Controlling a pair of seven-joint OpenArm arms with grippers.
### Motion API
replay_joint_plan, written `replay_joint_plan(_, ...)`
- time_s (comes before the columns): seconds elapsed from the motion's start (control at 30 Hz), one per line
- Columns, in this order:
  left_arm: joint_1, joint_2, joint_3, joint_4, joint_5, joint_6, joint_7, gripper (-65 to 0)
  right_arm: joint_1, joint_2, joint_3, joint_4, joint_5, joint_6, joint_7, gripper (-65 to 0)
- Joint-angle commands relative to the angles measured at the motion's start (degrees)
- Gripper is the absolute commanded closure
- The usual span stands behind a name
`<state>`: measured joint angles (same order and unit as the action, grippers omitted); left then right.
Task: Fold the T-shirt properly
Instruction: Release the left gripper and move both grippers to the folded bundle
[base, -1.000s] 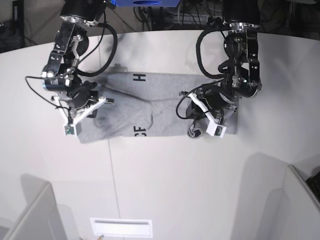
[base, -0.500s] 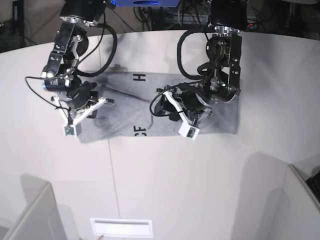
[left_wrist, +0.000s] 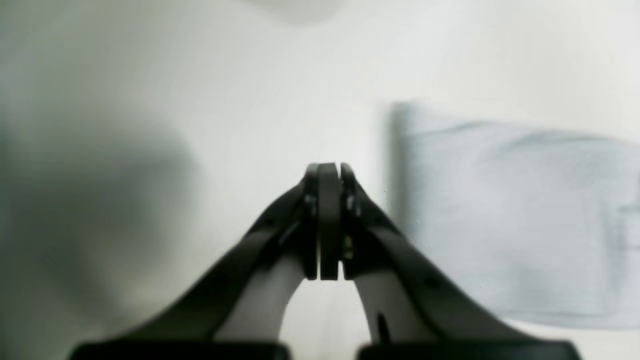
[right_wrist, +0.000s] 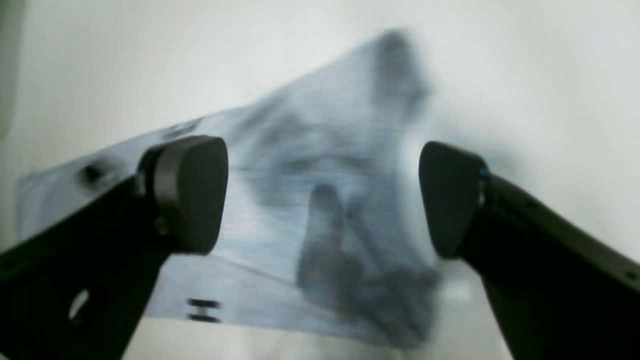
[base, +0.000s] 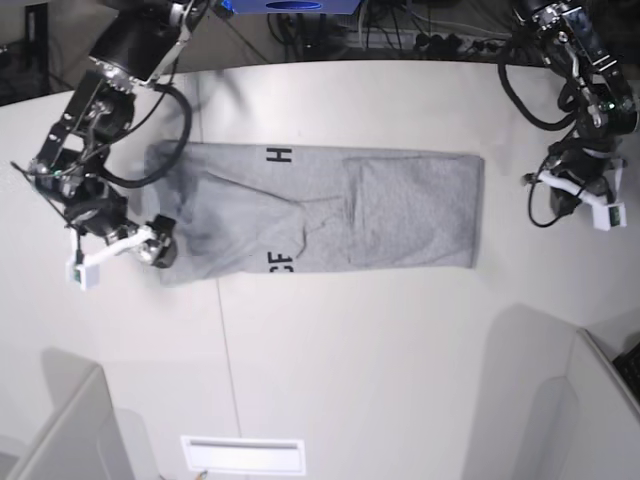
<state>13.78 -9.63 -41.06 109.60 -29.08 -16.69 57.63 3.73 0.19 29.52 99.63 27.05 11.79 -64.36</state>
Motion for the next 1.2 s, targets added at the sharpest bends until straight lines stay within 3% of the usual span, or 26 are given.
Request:
replay_joint_plan(0.0, 0.24, -1.05, -1.8, 0.68, -0.59, -0.24, -1.14, 0.0, 1.68, 1.0, 0.77, -2.1, 3.59, 0.38, 0.75, -54.0)
replay_joint_plan(0.13, 1.65, -1.4, -7.51, 0.42, -0.06, -5.33, -1.14, 0.0, 3.97, 7.24, 3.76, -14.58, 8.86, 0.38, 1.02, -53.0)
replay_joint_plan(0.27, 2.26, -1.4, -10.24, -1.34, -0.06, -8.59, -1.14, 0.0, 4.05, 9.44, 3.49, -21.0, 9.39, 0.38, 1.98, -53.0)
replay_joint_plan(0.37, 1.82, -1.4, -10.5, -3.98, -0.06, -9.38, -1.14, 0.0, 2.91, 9.53, 3.32, -22.67, 9.48, 0.65, 1.72, -53.0)
replay_joint_plan(0.47, 1.74, -1.4, -10.15, -4.94, -0.06, -9.38, -1.14, 0.0, 1.33, 9.35, -2.57, -22.67, 9.48, 3.72, 2.07, -53.0)
replay_joint_plan(0.67, 1.03, -1.4, -10.15, -5.47, -0.06, -9.38, -1.14, 0.0, -1.13, 6.54, -8.02, -21.88, 9.48, 3.81, 1.81, -53.0)
replay_joint_plan(0.83, 0.24, -1.4, -10.15, -5.73, 0.03, -9.38, -1.14, 0.0, -2.8, 6.36, -14.0, -18.98, 9.39, 3.81, 1.9, -52.8)
replay_joint_plan(1.03, -0.11, -1.4, -9.97, -6.26, 0.03, -9.38, -1.14, 0.0, -3.07, 6.45, -14.62, -21.35, 9.3, 3.81, 2.25, -52.2)
replay_joint_plan(1.17, -1.78, -2.99, -4.88, -11.27, 2.58, -9.38, -4.04, 0.0, -2.01, 6.45, -15.06, -26.1, 9.3, 3.81, 5.24, -39.8)
